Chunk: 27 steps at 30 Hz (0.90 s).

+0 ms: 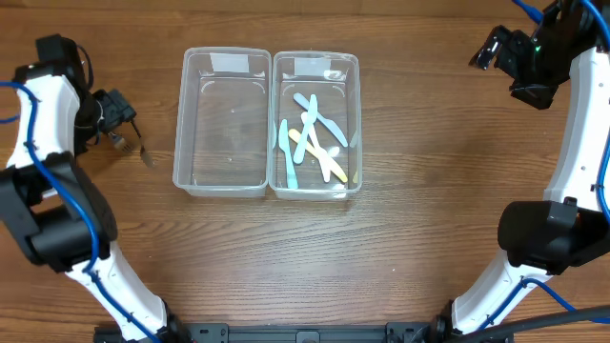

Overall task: Pack container
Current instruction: 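Move the left gripper over a silver fork left of the containers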

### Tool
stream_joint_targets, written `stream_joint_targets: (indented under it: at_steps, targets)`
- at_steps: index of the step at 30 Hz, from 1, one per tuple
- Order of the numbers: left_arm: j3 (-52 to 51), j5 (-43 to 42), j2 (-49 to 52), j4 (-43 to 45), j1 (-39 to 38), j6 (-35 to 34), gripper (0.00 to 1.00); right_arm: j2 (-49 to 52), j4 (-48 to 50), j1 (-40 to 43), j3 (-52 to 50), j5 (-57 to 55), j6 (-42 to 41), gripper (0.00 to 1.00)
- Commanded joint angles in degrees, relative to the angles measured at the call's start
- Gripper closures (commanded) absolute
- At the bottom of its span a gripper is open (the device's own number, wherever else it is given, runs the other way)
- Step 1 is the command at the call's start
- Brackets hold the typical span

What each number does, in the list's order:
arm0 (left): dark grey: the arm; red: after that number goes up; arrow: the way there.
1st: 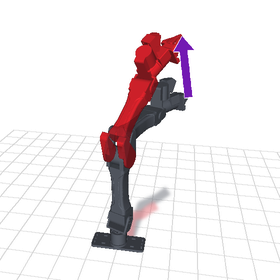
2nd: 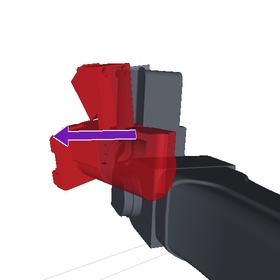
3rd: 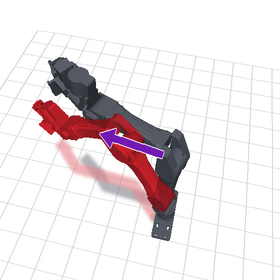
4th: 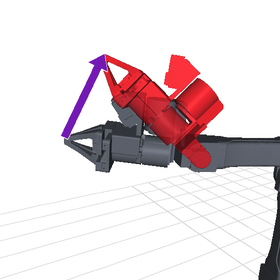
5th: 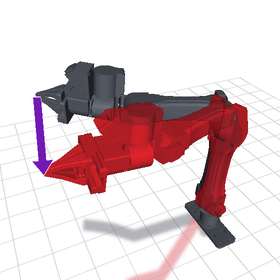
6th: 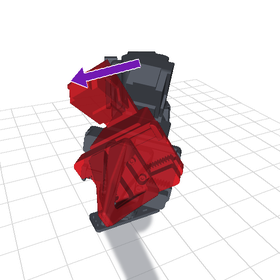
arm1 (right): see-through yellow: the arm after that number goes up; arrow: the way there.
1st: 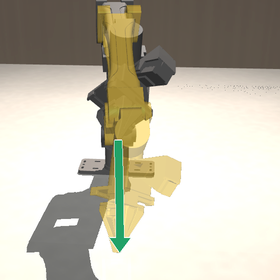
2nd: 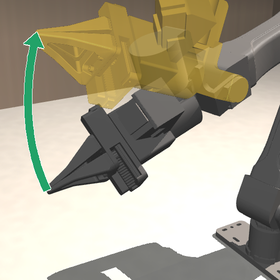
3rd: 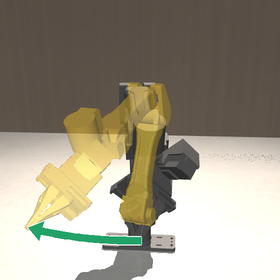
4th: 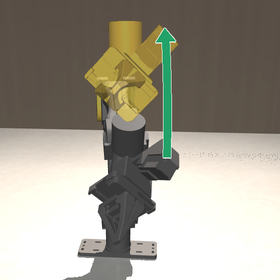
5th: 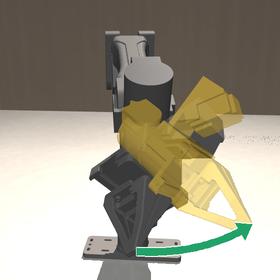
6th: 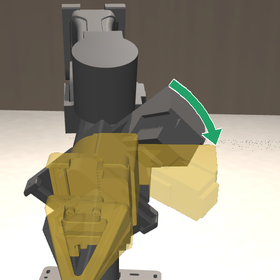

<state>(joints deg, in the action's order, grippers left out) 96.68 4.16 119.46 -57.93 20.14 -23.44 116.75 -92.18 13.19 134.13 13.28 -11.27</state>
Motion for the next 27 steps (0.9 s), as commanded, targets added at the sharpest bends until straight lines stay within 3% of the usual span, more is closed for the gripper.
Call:
stream_joint_targets:
  at_steps: [1, 18, 22, 27]
  targets:
    - [0.92, -0.63, 4.07, 1.73, 0.2, 0.28, 0.0, -0.9, 0.17, 0.07, -0.35, 0.31, 1.11, 0.0]
    - [0.92, -1.22, 9.88, 6.25, 2.93, -1.01, 0.04, -0.87, 0.13, 0.07, -0.35, -0.79, 1.07, 0.0]
    - [0.92, -1.2, 9.92, 6.86, 2.95, -1.01, 0.24, -0.87, 0.13, 0.07, -0.35, -0.79, 1.07, 0.0]
    - [0.92, -1.22, 9.92, 7.02, 2.95, -1.01, 0.62, -0.87, 0.11, 0.07, -0.35, -0.76, 1.07, 0.0]
